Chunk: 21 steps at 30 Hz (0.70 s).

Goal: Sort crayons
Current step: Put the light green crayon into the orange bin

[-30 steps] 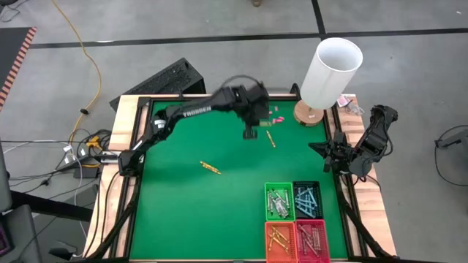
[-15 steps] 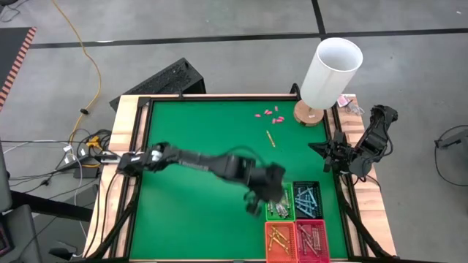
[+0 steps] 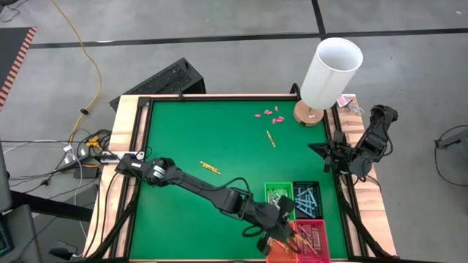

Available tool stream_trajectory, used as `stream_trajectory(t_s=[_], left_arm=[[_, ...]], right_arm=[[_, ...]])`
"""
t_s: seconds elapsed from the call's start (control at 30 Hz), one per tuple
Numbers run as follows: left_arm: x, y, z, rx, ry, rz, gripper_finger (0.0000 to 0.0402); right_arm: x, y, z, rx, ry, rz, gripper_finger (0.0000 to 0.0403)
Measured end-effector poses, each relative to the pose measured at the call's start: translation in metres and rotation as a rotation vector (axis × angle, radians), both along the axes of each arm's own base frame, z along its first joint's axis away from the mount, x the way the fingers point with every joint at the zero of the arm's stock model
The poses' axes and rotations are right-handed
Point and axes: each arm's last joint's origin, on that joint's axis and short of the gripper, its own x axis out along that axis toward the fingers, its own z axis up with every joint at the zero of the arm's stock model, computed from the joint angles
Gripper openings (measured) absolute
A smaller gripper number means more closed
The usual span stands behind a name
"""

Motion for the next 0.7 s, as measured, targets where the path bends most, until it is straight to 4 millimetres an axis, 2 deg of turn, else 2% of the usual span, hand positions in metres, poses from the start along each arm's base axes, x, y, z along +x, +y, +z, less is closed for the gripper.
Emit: stream_trajectory(t_s=[0.2, 0.4, 0.53, 0.7], left_arm=[[0.006, 0.002, -0.021, -0.087, 0.081, 0.049, 0.0006], [0.015, -0.003, -0.063, -0.145, 0.197, 0.047, 0.0007], [0.018, 0.000, -0.070, -0.243, 0.251, 0.047, 0.0007], [0.020, 0.004, -0.074, -0.272, 0.288, 0.050, 0.0007]], right_arm=[[0.000, 0.001, 0.000, 0.013, 0.011, 0.016, 0.0000], [0.000, 0.001, 0.000, 0.022, 0.012, 0.020, 0.0000], [0.000, 0.001, -0.001, 0.031, 0.025, 0.036, 0.0000], [0.000, 0.001, -0.001, 0.032, 0.028, 0.038, 0.0000]])
